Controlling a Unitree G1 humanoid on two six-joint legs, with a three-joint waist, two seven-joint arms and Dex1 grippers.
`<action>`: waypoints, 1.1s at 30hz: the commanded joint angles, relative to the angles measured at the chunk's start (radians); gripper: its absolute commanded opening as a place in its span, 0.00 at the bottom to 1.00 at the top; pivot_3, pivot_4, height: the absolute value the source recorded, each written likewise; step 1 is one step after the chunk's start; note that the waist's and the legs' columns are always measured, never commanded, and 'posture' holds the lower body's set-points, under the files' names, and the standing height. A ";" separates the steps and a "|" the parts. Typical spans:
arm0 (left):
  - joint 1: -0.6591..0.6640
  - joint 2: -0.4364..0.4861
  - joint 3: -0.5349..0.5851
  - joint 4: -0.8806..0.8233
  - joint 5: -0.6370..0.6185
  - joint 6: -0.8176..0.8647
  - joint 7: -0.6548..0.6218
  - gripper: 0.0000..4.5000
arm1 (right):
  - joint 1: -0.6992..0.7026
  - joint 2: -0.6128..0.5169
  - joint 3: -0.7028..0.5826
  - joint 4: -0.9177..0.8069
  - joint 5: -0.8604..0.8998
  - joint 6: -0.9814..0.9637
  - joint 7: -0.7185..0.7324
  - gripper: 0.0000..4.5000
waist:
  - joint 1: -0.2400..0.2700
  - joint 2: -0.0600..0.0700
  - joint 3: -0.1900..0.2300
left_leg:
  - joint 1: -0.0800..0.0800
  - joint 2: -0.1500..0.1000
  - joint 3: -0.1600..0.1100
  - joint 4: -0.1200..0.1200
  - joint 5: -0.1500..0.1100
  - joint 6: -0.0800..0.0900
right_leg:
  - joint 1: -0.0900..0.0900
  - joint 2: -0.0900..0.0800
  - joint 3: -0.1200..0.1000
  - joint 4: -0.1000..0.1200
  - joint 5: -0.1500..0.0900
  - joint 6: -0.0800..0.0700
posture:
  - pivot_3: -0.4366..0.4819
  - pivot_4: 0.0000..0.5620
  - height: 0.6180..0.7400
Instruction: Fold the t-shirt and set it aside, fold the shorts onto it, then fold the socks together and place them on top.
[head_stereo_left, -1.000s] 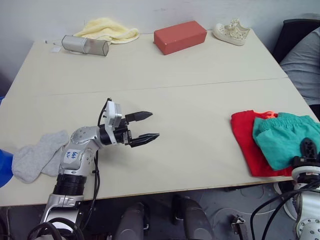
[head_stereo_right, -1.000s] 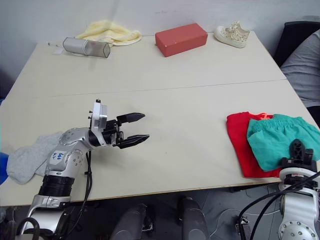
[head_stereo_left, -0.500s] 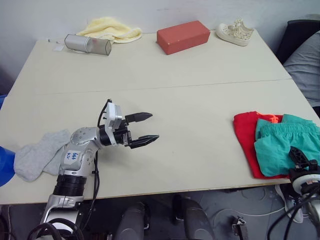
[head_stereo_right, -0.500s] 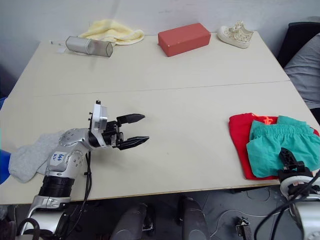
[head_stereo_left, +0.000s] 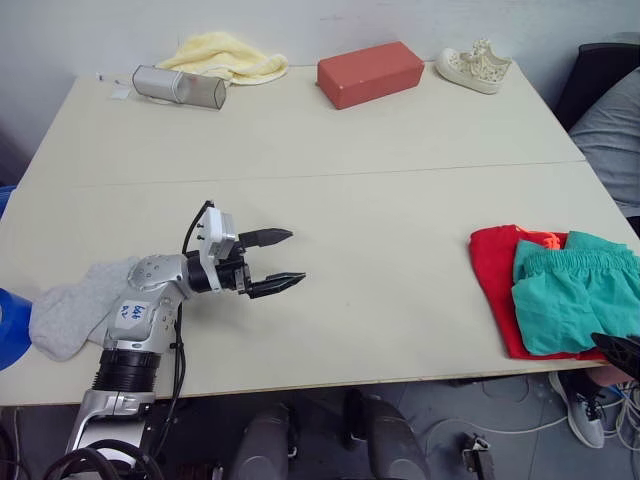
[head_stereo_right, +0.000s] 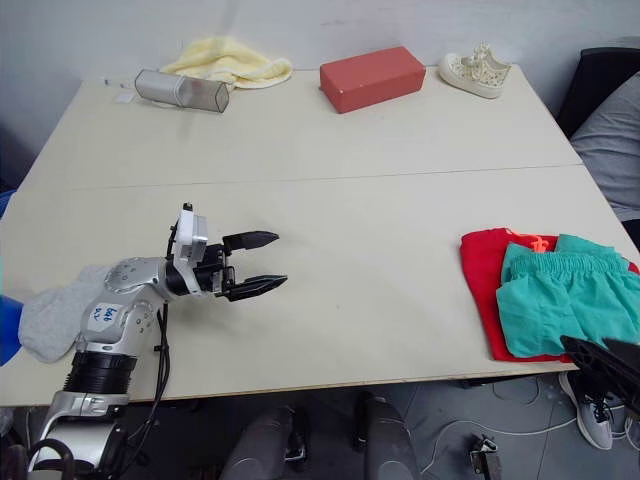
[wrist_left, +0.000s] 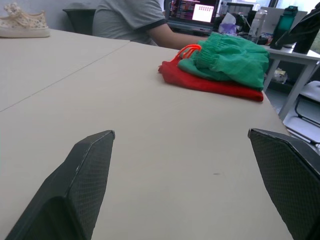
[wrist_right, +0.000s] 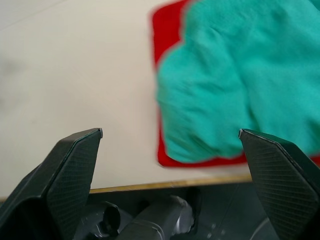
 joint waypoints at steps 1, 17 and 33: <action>0.031 0.049 0.032 -0.072 0.010 -0.020 -0.005 1.00 | -0.037 -0.058 0.118 -0.060 -0.354 -0.231 0.270 0.99 | 0.000 0.000 0.000 | 0.000 0.001 0.000 0.000 -0.001 -0.001 | 0.000 0.001 0.000 0.000 -0.001 -0.001 | 0.48 0.27 1.00; 0.491 0.156 0.384 -0.308 -0.027 -0.008 0.171 1.00 | -0.730 0.078 0.909 0.119 -0.881 -0.610 0.293 0.99 | -0.001 -0.004 -0.001 | 0.005 0.003 0.003 0.003 -0.005 -0.012 | -0.002 0.000 -0.001 0.011 -0.003 -0.011 | 0.48 0.27 1.00; 0.988 -0.039 0.915 -0.248 -0.127 -0.029 0.341 1.00 | -0.851 0.185 1.058 0.093 -0.885 -0.686 0.374 0.99 | -0.012 -0.003 -0.001 | 0.008 0.004 -0.022 0.004 -0.006 -0.015 | 0.014 -0.004 -0.027 0.008 -0.009 -0.022 | 0.48 0.27 1.00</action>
